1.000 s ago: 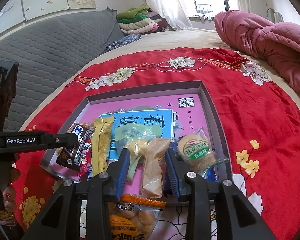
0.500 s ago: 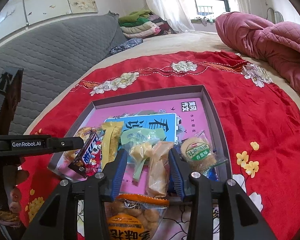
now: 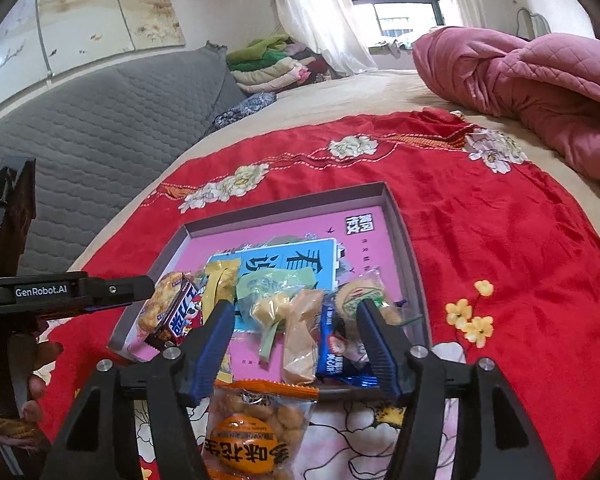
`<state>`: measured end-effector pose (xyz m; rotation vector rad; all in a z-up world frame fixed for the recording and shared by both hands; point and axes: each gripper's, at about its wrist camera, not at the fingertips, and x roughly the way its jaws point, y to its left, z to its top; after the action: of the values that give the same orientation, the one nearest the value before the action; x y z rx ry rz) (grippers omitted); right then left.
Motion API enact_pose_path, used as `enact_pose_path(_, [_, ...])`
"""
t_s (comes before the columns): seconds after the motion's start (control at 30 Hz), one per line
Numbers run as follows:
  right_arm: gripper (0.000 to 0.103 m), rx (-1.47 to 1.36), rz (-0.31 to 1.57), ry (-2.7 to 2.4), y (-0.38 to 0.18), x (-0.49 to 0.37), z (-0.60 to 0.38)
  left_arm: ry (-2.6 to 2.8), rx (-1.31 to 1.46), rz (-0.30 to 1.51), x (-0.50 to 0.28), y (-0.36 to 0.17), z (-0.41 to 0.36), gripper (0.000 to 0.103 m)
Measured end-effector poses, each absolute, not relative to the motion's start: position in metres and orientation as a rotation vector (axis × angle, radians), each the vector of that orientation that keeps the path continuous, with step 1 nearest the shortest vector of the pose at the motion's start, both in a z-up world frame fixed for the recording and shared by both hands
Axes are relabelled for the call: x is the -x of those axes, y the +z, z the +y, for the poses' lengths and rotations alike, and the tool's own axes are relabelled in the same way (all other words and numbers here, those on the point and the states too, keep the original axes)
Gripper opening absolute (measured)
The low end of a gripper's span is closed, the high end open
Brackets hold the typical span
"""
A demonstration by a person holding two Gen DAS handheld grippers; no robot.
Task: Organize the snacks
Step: 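Withdraw both open tools from the tray toward the remaining loose snacks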
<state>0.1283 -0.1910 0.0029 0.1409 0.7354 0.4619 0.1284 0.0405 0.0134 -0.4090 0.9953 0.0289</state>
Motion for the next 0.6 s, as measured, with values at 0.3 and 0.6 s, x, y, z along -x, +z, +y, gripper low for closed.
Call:
enact_pose_path(0.3, [0.074, -0.183, 0.711, 0.441, 0.01, -0.125, -0.203, 0.033, 0.375, 0.982, -0.115, 0.027, 0.034, 0.058])
enact_pose_path(0.6, [0.078, -0.199, 0.7, 0.445, 0.017, -0.119, -0.209, 0.016, 0.344, 0.988, -0.104, 0.033, 0.023, 0.058])
